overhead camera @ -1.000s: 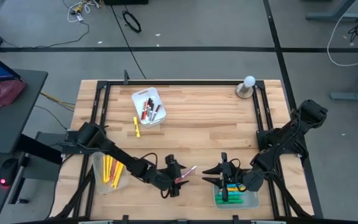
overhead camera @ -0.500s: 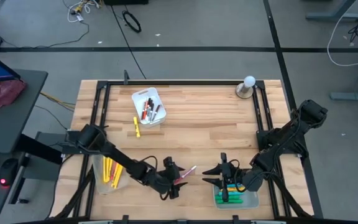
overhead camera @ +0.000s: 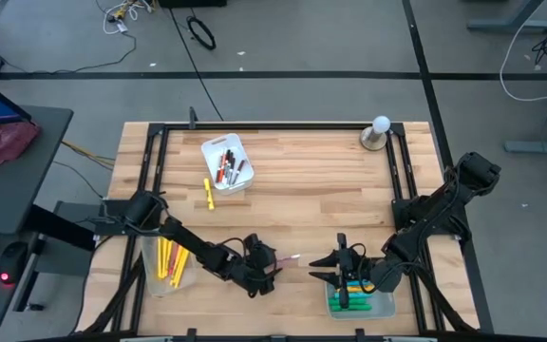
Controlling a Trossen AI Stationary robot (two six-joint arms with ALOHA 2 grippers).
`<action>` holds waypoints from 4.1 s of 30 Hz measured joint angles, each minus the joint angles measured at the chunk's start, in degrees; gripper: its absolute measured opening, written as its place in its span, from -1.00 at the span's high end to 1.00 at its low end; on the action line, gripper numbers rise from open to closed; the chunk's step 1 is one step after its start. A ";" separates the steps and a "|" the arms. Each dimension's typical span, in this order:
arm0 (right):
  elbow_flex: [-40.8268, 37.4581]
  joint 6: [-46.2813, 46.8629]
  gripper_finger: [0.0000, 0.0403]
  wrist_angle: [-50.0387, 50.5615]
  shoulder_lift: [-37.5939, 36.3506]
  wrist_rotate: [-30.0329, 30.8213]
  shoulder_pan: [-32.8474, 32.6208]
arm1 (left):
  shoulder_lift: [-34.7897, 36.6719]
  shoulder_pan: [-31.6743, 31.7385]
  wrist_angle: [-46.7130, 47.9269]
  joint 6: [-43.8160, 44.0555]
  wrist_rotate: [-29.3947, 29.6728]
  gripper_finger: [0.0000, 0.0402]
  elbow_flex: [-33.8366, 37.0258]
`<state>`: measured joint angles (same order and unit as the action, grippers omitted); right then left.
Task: Pick & Place Markers
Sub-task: Put the pink marker pen into the white bin, then put the yellow highlighter into the gray bin
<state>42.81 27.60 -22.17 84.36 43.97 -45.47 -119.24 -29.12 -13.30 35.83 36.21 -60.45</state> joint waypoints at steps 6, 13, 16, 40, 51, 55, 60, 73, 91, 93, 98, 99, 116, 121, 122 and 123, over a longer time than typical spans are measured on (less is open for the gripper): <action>0.02 0.22 0.47 0.02 0.00 0.00 0.00 | 0.15 0.04 3.26 1.61 0.03 -0.39 -0.15; 0.02 0.22 0.47 0.02 0.00 0.02 0.00 | 0.26 0.05 6.10 2.78 -0.06 0.00 -0.17; 0.02 0.21 0.47 0.04 0.00 0.00 0.00 | 0.31 0.09 6.27 2.74 -0.78 0.21 -0.15; 0.04 0.17 0.47 0.52 0.00 0.07 0.02 | 15.05 -4.56 24.09 5.43 5.61 0.79 0.23; 0.04 0.00 0.47 0.71 0.00 0.15 0.07 | 35.69 3.54 51.46 17.59 8.66 0.79 0.15; 0.04 -0.22 0.47 0.76 0.00 0.16 0.28 | 39.25 12.44 54.71 17.43 4.94 0.79 0.15; 0.04 -0.21 0.47 0.79 0.00 0.16 0.33 | 39.15 25.54 57.35 13.15 -6.31 0.79 0.13; 0.07 0.39 0.47 2.11 0.00 0.14 0.39 | 36.40 44.10 63.78 12.36 -17.35 0.79 0.07; 0.07 0.39 0.47 2.59 0.00 0.15 0.39 | 23.50 50.77 55.69 8.41 -22.48 0.69 0.09; 0.07 0.40 0.47 2.59 0.00 0.15 0.39 | 23.53 50.77 54.21 7.91 -22.50 0.61 0.09; 0.07 0.40 0.47 2.60 0.00 0.15 0.39 | 24.23 50.77 53.20 5.56 -22.58 0.33 0.09; 0.07 0.41 0.47 2.64 0.00 0.13 0.39 | 24.43 50.77 53.33 5.27 -22.57 0.27 0.09; 0.02 1.98 0.47 4.20 0.00 0.13 0.39 | 42.69 26.41 62.65 15.92 -0.51 -0.03 0.04; 0.01 2.90 0.47 4.81 0.00 0.13 0.39 | 41.47 9.48 65.67 30.75 13.24 0.02 0.04; 0.00 3.11 0.47 4.84 0.00 0.13 0.39 | 40.69 6.59 66.40 34.10 14.94 0.03 0.07; 0.00 3.29 0.47 4.92 0.00 0.13 0.39 | 39.89 4.19 66.92 37.31 16.28 0.04 0.09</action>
<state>42.81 30.88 -17.25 84.36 44.10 -45.09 -79.35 -24.93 53.62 73.14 52.50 -60.36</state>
